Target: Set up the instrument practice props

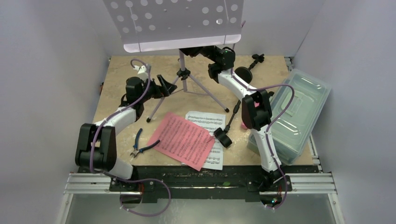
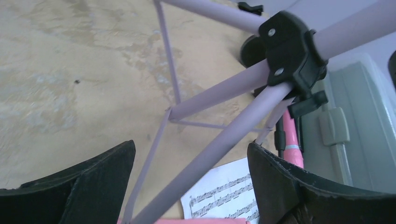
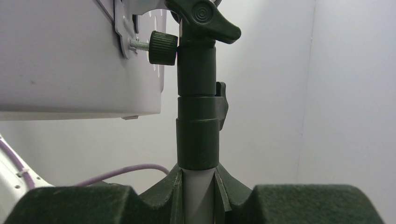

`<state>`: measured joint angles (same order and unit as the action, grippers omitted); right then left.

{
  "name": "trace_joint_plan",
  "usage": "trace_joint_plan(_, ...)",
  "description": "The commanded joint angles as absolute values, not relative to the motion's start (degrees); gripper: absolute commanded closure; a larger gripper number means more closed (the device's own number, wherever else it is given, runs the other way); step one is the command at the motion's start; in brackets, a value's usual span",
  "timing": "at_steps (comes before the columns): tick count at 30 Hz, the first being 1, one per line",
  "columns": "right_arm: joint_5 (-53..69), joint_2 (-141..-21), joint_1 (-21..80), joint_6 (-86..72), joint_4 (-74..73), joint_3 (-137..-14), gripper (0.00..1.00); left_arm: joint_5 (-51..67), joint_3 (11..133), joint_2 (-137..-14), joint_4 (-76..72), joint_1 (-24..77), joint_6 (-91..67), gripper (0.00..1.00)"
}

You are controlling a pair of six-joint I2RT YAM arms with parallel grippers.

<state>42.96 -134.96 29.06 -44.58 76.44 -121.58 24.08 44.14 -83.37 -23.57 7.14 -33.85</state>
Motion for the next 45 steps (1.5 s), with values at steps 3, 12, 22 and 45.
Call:
trace_joint_plan(3,38.95,-131.36,30.51,-44.03,82.85,-125.5,1.0,39.68,52.97,-94.41,-35.86,7.14,-35.05,0.19)
trace_joint_plan(12,38.69,-131.59,30.74,-43.72,82.11,-125.26,1.0,37.87,54.57,-97.16,-37.01,7.38,-34.15,0.54)
trace_joint_plan(22,31.67,-131.45,30.91,-43.06,79.12,-127.53,1.0,16.16,45.62,-88.31,-25.29,9.21,-26.09,1.0)
trace_joint_plan(45,29.63,-131.13,33.75,-38.95,74.63,-123.35,0.78,2.52,39.88,-83.15,-21.58,6.97,-21.26,1.0)
